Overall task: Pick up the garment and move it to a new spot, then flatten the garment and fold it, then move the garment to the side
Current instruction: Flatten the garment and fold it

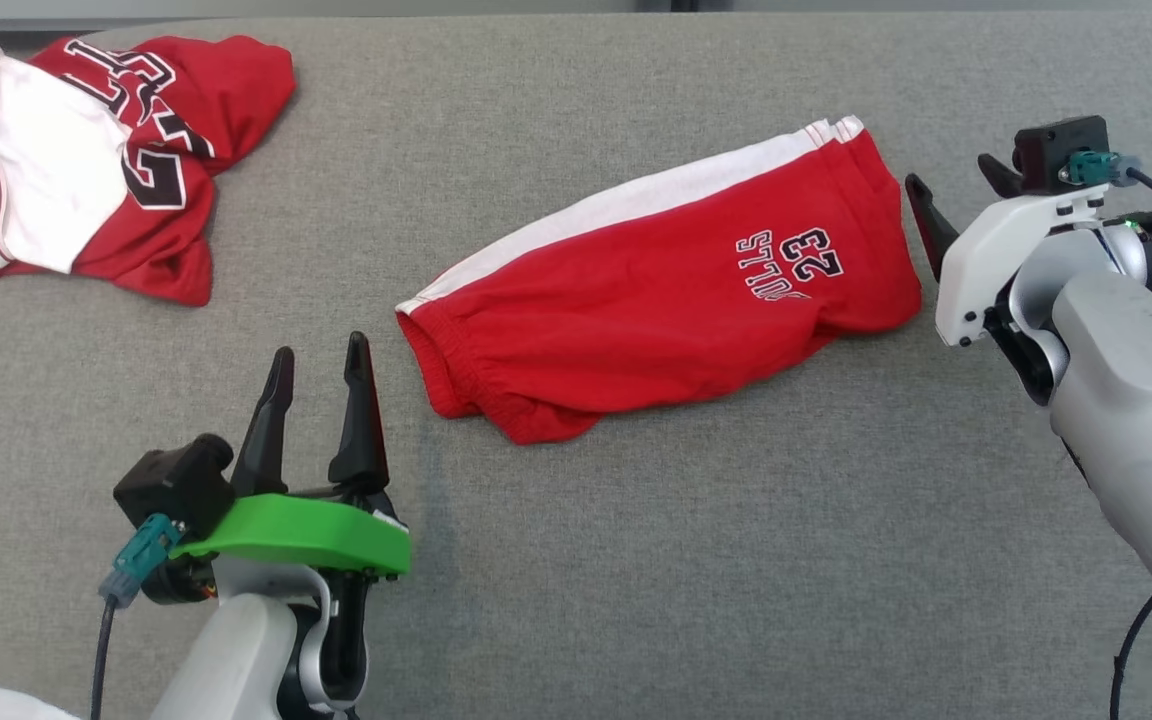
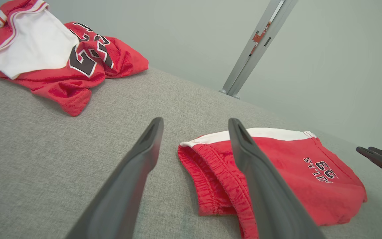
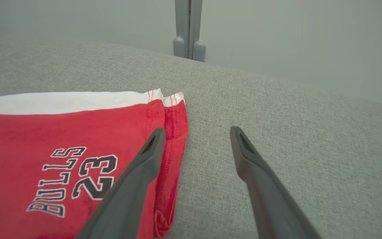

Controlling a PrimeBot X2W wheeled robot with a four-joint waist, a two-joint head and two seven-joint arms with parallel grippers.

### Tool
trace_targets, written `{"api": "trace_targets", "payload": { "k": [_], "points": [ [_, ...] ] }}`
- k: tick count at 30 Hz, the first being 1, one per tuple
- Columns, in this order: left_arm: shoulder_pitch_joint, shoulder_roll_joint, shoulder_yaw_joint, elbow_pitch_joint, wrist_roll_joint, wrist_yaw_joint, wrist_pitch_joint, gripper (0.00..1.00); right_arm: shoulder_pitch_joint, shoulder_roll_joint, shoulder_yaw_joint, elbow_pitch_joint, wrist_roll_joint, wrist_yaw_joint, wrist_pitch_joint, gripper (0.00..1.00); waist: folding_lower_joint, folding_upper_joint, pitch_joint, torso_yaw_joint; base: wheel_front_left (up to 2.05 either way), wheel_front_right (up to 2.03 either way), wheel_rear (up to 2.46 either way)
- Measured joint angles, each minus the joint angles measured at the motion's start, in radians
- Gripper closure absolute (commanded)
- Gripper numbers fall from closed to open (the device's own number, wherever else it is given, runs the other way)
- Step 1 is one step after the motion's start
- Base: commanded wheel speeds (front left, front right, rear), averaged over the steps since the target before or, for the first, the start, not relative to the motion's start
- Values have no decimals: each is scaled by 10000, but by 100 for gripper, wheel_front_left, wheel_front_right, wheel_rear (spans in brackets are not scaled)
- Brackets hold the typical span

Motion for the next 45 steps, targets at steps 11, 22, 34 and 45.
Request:
{"api": "trace_targets", "payload": {
  "k": [11, 22, 34, 45],
  "points": [
    [1007, -265, 740, -640, 568, 146, 0, 0, 290, -320, 514, -77, 1185, 0, 1505, 0, 0, 0, -169, 421, 0, 0, 0],
    [1088, -541, 1078, -506, 792, -46, 2, 0, 417, -205, 805, 215, 1893, -4, 2671, 32, 0, 0, 69, 897, 0, 0, 0],
    [870, -481, 1212, -73, 1083, -257, 0, 0, 889, 86, 738, 169, 2414, 2, 1164, 100, 0, 0, -199, 346, 0, 0, 0],
    [1123, -437, 1030, 35, 1101, -347, 6, 0, 2577, -144, -105, -502, 3170, 0, -1066, 100, 0, 0, -797, -975, 0, 0, 0]
  ]
}}
